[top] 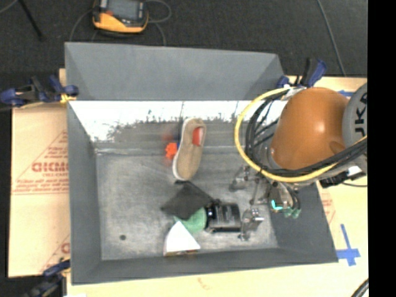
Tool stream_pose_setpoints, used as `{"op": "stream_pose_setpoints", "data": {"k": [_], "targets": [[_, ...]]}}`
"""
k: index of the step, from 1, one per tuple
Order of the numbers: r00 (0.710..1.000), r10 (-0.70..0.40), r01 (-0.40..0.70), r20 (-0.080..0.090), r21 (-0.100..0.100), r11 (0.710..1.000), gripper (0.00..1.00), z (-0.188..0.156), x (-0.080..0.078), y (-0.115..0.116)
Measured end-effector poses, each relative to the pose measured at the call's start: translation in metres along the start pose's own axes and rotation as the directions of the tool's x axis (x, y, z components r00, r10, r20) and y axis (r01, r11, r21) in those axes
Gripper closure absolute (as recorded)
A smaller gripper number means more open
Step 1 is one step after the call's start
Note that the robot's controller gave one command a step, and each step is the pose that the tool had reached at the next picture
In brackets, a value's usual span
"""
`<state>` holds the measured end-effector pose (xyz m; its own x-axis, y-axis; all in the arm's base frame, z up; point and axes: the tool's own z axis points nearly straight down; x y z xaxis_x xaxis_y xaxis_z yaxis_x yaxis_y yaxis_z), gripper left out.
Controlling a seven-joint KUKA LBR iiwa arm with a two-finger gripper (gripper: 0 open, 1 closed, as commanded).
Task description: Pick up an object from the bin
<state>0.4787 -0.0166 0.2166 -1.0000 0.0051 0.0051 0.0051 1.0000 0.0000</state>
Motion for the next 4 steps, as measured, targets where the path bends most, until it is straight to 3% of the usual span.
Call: {"op": "stream_pose_setpoints", "data": {"k": [1, 2, 3, 4], "targets": [[1.000, -0.001, 0.001, 0.008, 0.001, 1.000, 0.00, -0.004, -0.002, 0.000], [1.000, -0.003, 0.003, 0.014, -0.002, 1.000, 0.00, 0.068, -0.025, 0.051], [0.998, -0.065, 0.065, 0.001, 0.001, 0.998, 0.00, 0.086, -0.034, 0.069], [0.996, -0.093, 0.093, 0.012, 0.002, 0.996, 0.00, 0.098, -0.075, 0.081]]}}
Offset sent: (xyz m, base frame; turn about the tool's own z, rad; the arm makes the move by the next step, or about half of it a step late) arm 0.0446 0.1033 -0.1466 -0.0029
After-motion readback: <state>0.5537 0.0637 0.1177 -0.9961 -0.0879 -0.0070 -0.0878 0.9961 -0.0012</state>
